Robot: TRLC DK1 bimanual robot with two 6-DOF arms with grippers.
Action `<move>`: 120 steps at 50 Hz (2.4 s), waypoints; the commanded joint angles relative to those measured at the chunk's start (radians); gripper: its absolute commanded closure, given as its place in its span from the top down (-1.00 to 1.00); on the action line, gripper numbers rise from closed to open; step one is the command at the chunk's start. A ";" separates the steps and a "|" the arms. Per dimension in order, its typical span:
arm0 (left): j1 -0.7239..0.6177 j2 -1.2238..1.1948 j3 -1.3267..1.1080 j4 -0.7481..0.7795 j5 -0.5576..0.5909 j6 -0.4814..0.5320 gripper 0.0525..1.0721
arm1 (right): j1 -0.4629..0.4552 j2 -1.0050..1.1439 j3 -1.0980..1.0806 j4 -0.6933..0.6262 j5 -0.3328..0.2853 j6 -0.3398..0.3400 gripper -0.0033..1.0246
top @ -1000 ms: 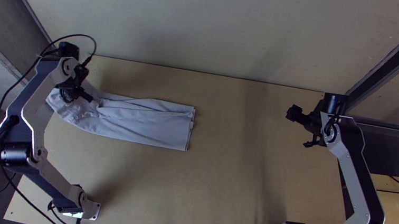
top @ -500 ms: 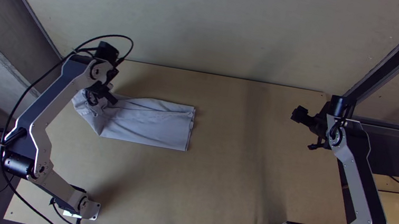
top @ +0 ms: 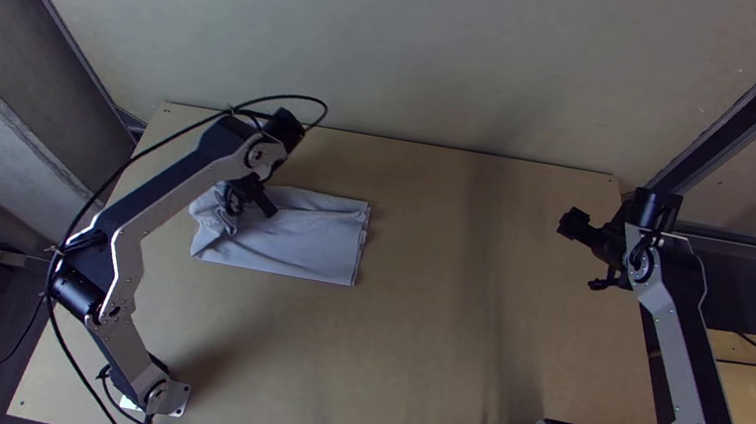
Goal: Fold the t-shirt
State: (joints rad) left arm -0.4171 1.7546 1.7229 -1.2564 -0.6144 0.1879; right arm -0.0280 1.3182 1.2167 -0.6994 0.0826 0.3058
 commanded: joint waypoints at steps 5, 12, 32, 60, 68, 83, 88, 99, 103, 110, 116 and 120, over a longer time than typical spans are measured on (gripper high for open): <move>-0.084 0.059 0.066 -0.037 -0.016 -0.070 -0.94 | -0.020 -0.020 -0.023 -0.005 -0.001 -0.019 0.91; -0.147 0.105 0.081 -0.058 -0.007 -0.105 -0.94 | -0.026 -0.019 -0.032 -0.003 -0.001 -0.024 0.91; -0.233 0.249 0.159 -0.066 0.191 -0.234 -0.45 | -0.067 -0.034 -0.055 -0.005 -0.001 -0.051 0.91; -0.335 0.494 0.560 -0.005 0.775 -0.545 0.92 | -0.035 -0.111 -0.154 0.005 -0.001 -0.051 0.91; -0.331 0.483 0.560 0.009 0.782 -0.551 0.92 | -0.036 -0.132 -0.174 0.006 -0.001 -0.053 0.91; -0.229 0.359 0.534 0.000 0.779 -0.525 0.92 | -0.038 -0.145 -0.080 0.011 -0.001 -0.100 0.91; -0.158 0.258 0.480 0.015 0.771 -0.459 0.92 | -0.033 -0.148 -0.019 0.046 -0.003 -0.146 0.91; 0.031 0.008 0.388 0.055 0.723 -0.395 0.92 | -0.023 -0.163 0.121 0.141 -0.018 -0.224 0.91; 0.106 -0.098 0.322 0.101 0.711 -0.370 0.92 | -0.023 -0.174 0.162 0.199 -0.020 -0.241 0.91; 0.251 -0.259 0.230 0.163 0.714 -0.288 0.92 | -0.023 -0.192 0.239 0.242 -0.021 -0.286 0.91; 0.373 -0.383 0.133 0.230 0.717 -0.232 0.92 | -0.036 -0.266 0.210 0.380 -0.021 -0.286 0.91; 0.440 -0.497 0.014 0.338 0.720 -0.203 0.92 | -0.041 -0.332 0.156 0.475 -0.021 -0.320 0.91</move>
State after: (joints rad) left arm -0.0330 1.3823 1.8500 -0.9974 0.1005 -0.0750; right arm -0.0612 1.0752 1.4151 -0.3054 0.0631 0.0315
